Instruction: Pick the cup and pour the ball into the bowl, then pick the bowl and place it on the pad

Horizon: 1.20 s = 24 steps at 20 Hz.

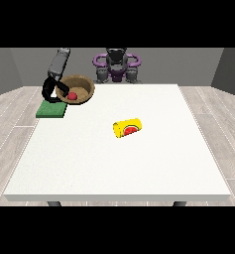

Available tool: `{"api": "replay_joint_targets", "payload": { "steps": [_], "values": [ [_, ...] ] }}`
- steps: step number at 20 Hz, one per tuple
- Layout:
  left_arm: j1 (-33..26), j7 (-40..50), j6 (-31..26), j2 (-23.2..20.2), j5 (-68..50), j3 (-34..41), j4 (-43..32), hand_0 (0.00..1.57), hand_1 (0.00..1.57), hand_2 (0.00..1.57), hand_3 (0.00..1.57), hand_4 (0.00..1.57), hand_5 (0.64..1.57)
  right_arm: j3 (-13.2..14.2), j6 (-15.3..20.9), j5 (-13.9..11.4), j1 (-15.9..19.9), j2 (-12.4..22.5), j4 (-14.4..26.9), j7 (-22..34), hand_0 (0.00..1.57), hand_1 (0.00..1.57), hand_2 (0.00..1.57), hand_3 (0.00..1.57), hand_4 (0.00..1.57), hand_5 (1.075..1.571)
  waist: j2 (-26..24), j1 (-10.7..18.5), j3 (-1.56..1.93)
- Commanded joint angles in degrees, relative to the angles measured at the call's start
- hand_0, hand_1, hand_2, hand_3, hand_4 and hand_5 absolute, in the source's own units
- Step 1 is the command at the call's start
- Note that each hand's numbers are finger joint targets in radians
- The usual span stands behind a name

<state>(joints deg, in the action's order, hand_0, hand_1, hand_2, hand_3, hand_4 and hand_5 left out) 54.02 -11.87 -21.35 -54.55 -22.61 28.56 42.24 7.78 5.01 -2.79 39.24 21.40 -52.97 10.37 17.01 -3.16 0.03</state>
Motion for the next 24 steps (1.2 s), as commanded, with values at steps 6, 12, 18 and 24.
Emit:
{"api": "replay_joint_targets", "payload": {
  "steps": [6, 12, 18, 24],
  "values": [
    [-1.1, 1.1, 1.9, 0.3, -0.9, -0.3, 5.2, 0.00, 0.00, 0.00, 0.00, 0.00, 1.534, 8.4, -9.7, 4.6, -1.9, 10.8, 9.5, -11.8, 1.57, 1.57, 1.57, 1.17, 1.29, 1.534, 2.7, 0.6, 0.04],
    [2.1, 3.6, 1.8, -2.8, -3.0, 0.5, 9.0, 0.00, 0.00, 0.00, 0.00, 0.20, 1.532, 12.6, -12.0, 6.7, 2.4, 14.7, 16.5, -16.4, 1.57, 1.57, 1.57, 0.78, 1.29, 1.551, 8.4, 3.2, 0.09],
    [0.9, 5.5, 4.2, -0.8, -4.4, -0.1, 15.5, 0.00, 0.00, 0.00, 0.00, 0.00, 1.538, 13.0, -14.7, 4.9, 2.3, 19.0, 22.0, -22.8, 1.57, 1.57, 1.57, 0.21, 1.28, 1.554, 9.9, 3.6, 0.10],
    [0.1, 6.5, 4.6, -0.7, -4.3, -0.7, 12.9, 0.00, 0.00, 0.00, 0.00, 0.00, 1.529, 12.8, -16.2, 5.1, 4.2, 20.4, 22.1, -19.2, 1.57, 1.57, 1.57, 0.71, 1.26, 1.559, 5.7, 1.8, -0.01]
  ]
}}
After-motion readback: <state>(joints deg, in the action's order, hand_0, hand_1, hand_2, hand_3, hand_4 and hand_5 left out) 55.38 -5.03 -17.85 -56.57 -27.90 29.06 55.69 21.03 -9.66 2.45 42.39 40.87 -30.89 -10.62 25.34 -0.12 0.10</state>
